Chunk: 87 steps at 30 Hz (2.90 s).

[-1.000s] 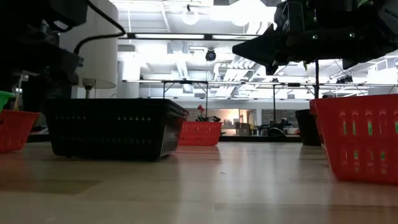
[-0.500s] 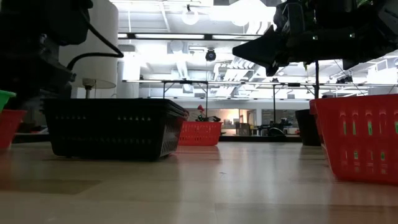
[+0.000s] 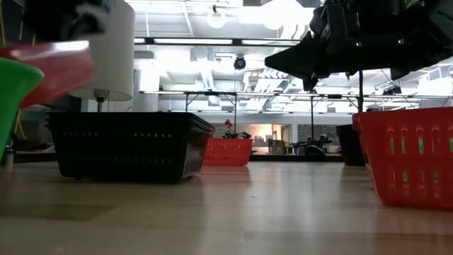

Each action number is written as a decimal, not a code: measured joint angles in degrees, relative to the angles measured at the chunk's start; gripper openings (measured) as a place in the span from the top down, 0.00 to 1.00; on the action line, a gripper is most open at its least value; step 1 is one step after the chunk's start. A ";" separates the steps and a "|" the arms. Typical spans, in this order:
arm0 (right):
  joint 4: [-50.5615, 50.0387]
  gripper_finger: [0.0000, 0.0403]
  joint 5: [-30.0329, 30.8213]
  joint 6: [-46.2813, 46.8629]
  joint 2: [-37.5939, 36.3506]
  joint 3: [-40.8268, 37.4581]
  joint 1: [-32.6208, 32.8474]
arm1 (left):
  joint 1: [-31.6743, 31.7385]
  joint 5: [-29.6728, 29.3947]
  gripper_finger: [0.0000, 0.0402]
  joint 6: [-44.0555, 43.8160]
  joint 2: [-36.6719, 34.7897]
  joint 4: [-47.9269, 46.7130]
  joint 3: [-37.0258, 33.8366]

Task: Stack baskets by color
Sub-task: Stack the left red bin on the top red bin

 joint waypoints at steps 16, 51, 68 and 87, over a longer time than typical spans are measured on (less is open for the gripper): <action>2.05 1.00 0.09 -0.25 0.00 -0.02 0.42 | 9.77 -23.82 1.00 -3.00 -9.09 31.80 -0.98; 14.85 1.00 8.50 -9.66 -0.04 -0.02 6.64 | 36.97 -9.32 1.00 -30.14 17.94 65.06 -9.49; 12.10 1.00 8.48 -7.06 -0.02 -0.02 6.64 | 38.76 2.53 1.00 -38.36 17.94 53.32 -6.61; 11.61 1.00 8.44 -5.73 -0.02 -0.02 6.64 | 37.73 1.45 0.94 -35.02 17.94 55.10 -6.65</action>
